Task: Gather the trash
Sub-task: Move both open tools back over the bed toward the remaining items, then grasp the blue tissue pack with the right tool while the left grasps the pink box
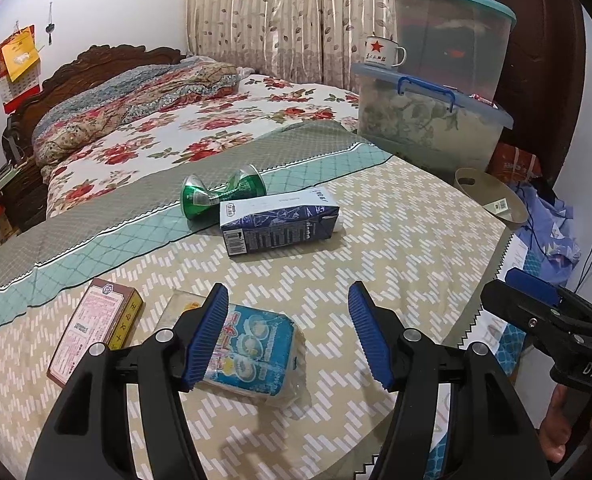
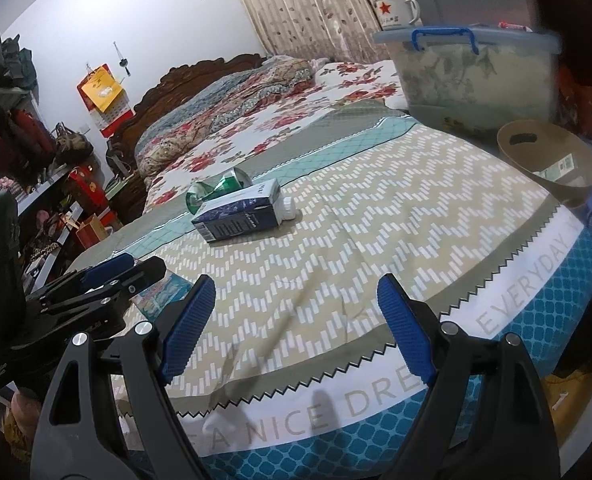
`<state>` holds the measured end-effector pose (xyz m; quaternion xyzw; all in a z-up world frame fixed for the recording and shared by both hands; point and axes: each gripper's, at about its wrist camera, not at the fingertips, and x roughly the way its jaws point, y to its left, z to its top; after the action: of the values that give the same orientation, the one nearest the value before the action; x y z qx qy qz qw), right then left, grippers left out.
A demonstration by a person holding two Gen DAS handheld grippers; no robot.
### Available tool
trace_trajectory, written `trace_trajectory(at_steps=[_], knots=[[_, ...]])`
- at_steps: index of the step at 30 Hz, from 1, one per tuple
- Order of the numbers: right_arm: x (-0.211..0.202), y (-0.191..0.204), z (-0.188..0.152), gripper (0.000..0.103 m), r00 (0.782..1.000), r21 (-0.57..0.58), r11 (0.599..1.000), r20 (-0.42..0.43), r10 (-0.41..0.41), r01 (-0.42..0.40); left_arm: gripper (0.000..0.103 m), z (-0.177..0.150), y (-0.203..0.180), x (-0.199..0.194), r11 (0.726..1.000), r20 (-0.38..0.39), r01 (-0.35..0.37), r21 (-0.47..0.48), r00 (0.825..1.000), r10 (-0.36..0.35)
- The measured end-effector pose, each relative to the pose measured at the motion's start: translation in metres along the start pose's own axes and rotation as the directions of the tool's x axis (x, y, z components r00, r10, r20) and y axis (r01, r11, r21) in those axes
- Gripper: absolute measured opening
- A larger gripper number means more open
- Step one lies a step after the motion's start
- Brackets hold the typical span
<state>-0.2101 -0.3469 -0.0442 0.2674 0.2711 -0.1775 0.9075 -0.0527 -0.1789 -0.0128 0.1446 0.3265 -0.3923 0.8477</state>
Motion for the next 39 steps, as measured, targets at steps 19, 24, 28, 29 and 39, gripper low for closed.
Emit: trace_trajectory(at_steps=[19,24,28,29,39], knots=[[0.018,0.038,-0.004,0.083,0.996,-0.123,0.989,-0.060,0.069,-0.076,0.062,-0.001,0.018,0.004,0.999,-0.017,-0.033,-0.043,0.999,0.032],[0.022,0.048,-0.004,0.083,0.994,-0.151,0.984,-0.071,0.087,-0.097,0.062,-0.004,0.024,0.005,0.998,-0.025,-0.042,-0.057,0.999,0.041],[0.027,0.056,-0.005,0.083,0.991,-0.171,0.978,-0.086,0.102,-0.115,0.062,-0.005,0.030,0.006,0.997,-0.028,-0.051,-0.065,0.998,0.050],[0.030,0.059,-0.006,0.083,0.990,-0.178,0.976,-0.096,0.106,-0.122,0.062,-0.006,0.033,0.006,0.996,-0.028,-0.056,-0.069,0.998,0.054],[0.051,0.079,-0.013,0.083,0.979,-0.225,0.961,-0.157,0.127,-0.161,0.063,-0.016,0.067,0.002,0.987,-0.047,-0.113,-0.119,0.993,0.108]])
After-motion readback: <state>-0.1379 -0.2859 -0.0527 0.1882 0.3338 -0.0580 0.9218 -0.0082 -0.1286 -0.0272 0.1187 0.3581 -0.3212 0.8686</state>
